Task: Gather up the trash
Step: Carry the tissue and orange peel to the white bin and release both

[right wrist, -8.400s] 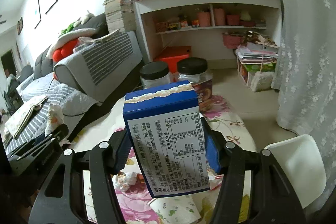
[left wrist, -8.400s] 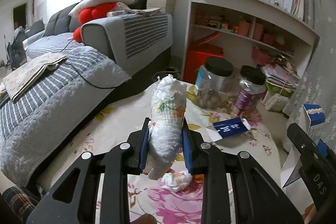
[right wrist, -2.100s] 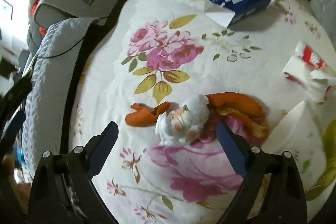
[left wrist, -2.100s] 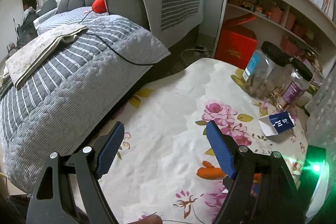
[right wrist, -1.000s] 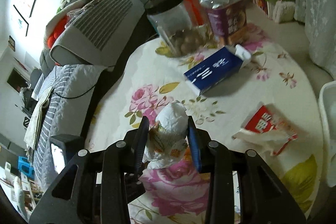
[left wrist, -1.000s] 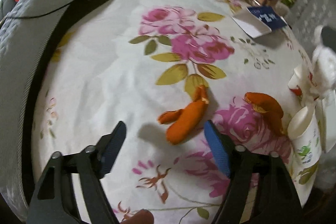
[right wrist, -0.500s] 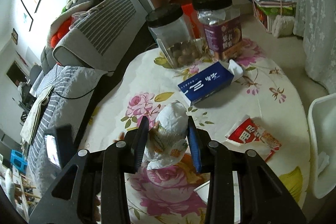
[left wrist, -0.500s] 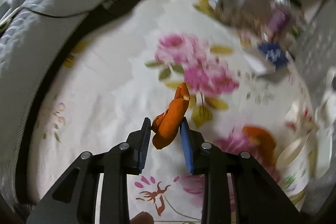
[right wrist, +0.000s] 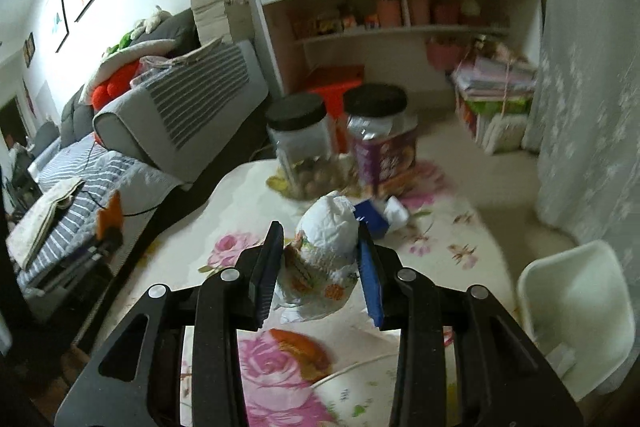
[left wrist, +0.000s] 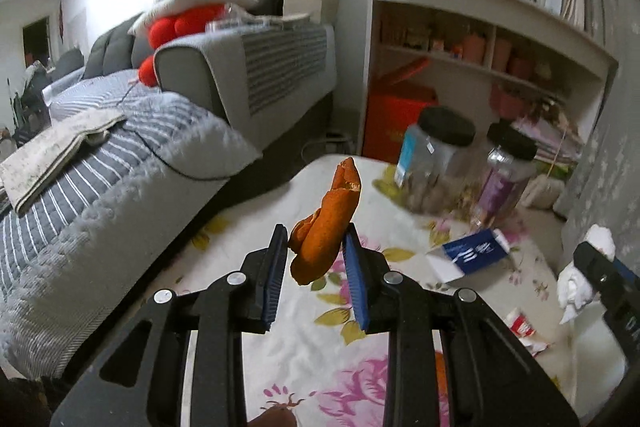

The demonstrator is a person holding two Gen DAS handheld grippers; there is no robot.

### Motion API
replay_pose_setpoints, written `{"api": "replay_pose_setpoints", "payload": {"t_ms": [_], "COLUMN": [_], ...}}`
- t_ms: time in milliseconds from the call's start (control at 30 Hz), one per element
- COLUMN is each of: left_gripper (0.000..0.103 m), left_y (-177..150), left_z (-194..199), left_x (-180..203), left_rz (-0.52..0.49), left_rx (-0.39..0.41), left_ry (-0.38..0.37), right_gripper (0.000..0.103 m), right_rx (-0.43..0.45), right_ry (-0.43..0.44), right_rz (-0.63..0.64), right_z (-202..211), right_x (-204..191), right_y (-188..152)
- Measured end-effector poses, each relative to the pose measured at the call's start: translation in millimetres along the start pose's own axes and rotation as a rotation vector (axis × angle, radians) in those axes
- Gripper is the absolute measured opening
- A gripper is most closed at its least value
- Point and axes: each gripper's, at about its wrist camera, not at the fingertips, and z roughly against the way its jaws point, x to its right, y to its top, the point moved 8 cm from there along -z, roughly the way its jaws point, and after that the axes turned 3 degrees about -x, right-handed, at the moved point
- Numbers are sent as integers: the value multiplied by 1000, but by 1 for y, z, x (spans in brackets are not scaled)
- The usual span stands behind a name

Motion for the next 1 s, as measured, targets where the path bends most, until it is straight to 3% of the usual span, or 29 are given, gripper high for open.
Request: {"api": "replay_pose_setpoints", "payload": {"t_ms": [433,1000], "left_gripper": [29,29], "left_y": [-2,-8], "left_z": [21,41], "left_x": [37,98], "left_rz": [-7,-65], "left_rx": [30,24], "left_ry": [-39,-140], "right_gripper": [35,35], "right_rx": [97,125], "right_ry": [-76,-142], "right_rz": [8,-44], "right_z": [37,61], "right_x": [40,93], "right_y": [10,7]}}
